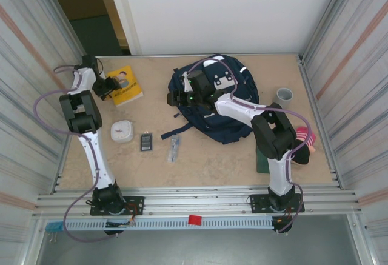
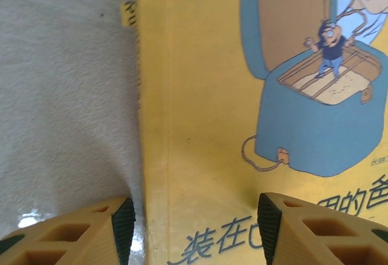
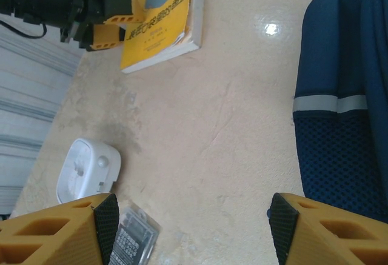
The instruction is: Pack the student bag
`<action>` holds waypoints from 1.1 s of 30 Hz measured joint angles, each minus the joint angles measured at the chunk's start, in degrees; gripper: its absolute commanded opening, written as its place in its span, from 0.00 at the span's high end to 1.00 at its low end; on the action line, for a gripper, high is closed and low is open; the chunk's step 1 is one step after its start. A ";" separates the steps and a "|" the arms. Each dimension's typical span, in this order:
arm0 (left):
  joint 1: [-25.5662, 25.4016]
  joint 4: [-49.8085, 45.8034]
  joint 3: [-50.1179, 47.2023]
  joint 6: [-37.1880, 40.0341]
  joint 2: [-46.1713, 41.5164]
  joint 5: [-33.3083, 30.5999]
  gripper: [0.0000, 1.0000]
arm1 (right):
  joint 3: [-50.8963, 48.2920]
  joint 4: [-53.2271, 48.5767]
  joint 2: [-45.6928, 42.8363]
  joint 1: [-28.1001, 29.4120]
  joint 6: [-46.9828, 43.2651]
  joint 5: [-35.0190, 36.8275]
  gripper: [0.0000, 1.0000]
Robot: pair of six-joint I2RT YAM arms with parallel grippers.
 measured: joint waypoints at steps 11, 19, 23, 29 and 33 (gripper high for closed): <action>-7.39 -6.27 3.91 12.48 1.75 -4.81 0.48 | -0.07 -0.02 0.00 -0.17 -0.15 -0.17 0.32; -14.38 -5.33 -4.68 17.20 -3.63 -7.45 0.48 | -0.13 -0.22 0.00 -0.39 0.09 0.07 0.33; -17.88 -4.94 -13.42 17.49 -8.96 -8.83 0.48 | -1.20 -0.31 0.00 -0.87 1.73 0.31 0.35; -20.44 -3.32 -27.69 17.44 -17.92 -9.57 0.46 | -3.19 -2.27 0.00 -0.83 3.54 0.15 0.36; -20.44 -1.81 -37.05 15.34 -24.33 -9.22 0.41 | -3.10 -4.17 0.00 0.85 4.26 0.37 0.37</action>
